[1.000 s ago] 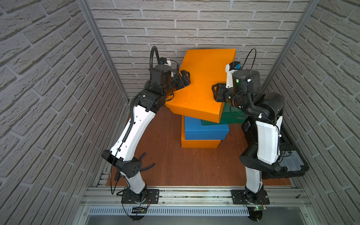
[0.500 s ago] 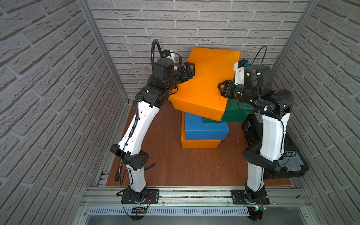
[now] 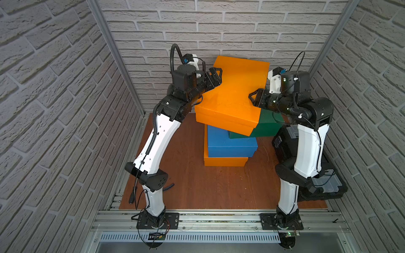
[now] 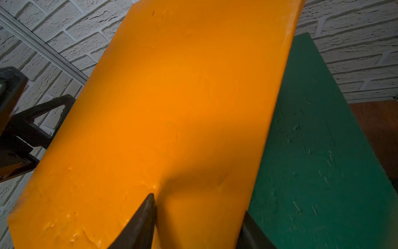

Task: Stack the shoeboxes
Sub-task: Place the shoebox at the shoebox.

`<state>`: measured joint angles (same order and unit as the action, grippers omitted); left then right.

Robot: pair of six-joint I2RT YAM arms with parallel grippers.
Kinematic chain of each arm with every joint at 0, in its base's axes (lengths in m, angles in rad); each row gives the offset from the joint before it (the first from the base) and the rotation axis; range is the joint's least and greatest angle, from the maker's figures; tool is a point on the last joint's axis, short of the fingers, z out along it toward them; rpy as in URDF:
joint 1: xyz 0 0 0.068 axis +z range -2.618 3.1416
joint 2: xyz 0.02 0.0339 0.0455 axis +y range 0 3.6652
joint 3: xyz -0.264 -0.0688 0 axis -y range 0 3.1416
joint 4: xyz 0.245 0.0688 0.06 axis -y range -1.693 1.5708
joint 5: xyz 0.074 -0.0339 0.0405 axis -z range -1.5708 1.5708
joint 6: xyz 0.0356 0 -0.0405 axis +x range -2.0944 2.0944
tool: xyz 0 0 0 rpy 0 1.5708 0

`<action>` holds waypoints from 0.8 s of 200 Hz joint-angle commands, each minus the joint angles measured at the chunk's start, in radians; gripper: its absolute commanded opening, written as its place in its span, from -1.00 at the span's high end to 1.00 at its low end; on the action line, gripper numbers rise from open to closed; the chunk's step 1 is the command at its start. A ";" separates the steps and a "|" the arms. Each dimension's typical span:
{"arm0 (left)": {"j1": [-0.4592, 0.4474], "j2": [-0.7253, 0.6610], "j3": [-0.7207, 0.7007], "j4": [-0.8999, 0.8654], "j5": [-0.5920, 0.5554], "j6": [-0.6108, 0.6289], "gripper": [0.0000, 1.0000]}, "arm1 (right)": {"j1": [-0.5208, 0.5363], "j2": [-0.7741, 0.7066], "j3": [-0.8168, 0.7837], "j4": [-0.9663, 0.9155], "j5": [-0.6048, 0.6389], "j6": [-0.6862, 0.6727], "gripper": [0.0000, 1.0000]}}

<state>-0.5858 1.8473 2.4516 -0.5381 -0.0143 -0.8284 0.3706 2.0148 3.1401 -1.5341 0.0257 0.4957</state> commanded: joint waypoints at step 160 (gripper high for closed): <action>-0.059 -0.078 -0.048 0.150 0.053 -0.005 -0.86 | -0.065 0.045 0.025 -0.079 -0.102 -0.028 -0.55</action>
<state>-0.6479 1.8111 2.4096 -0.4461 0.0288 -0.8352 0.3138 2.0491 3.1394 -1.5436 -0.0692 0.4862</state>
